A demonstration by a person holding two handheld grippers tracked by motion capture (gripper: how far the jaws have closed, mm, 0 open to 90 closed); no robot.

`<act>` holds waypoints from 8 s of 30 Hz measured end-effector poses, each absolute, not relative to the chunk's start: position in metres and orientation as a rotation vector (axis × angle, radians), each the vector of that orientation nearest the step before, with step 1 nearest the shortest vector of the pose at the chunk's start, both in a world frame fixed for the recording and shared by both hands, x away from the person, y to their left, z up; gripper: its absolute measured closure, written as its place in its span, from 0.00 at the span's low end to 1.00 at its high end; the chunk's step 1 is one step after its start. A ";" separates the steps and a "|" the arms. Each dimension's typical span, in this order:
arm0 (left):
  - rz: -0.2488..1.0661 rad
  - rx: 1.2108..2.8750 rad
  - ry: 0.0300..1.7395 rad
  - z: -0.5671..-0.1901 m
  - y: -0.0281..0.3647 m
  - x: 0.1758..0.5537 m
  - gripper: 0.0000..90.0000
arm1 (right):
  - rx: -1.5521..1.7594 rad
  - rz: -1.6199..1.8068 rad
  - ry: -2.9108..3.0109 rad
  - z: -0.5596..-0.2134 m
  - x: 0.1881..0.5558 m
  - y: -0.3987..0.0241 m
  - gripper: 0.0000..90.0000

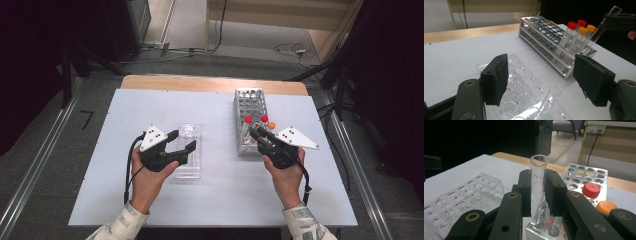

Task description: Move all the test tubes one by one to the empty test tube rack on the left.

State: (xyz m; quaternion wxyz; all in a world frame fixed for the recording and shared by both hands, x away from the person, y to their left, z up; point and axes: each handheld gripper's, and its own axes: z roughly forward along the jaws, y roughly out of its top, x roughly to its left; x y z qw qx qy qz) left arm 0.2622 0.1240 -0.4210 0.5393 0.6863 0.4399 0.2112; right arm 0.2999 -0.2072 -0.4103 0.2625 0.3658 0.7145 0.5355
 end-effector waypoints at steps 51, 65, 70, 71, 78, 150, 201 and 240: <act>0.362 1.775 0.858 -0.421 0.065 0.251 0.82 | 0.757 1.418 2.239 -0.446 0.255 -0.128 0.81; 0.383 1.767 0.859 -0.420 0.066 0.250 0.86 | 0.745 1.420 2.246 -0.446 0.255 -0.127 0.72; 0.375 1.742 0.852 -0.414 0.071 0.249 0.86 | 0.714 1.447 2.255 -0.446 0.252 -0.126 0.53; 0.373 1.738 0.848 -0.412 0.072 0.248 0.86 | 0.713 1.456 2.252 -0.445 0.251 -0.126 0.50; 0.388 1.700 0.846 -0.397 0.086 0.244 0.86 | 0.699 1.462 2.262 -0.445 0.249 -0.127 0.40; 0.523 1.745 0.954 -0.419 0.105 0.242 0.41 | 0.915 1.399 2.111 -0.435 0.280 -0.180 0.40; 0.517 1.720 0.996 -0.424 0.106 0.246 0.26 | 1.231 1.225 1.931 -0.456 0.347 -0.252 0.79; 0.514 1.693 1.003 -0.422 0.109 0.246 0.26 | 1.065 1.410 1.922 -0.404 0.296 -0.245 0.79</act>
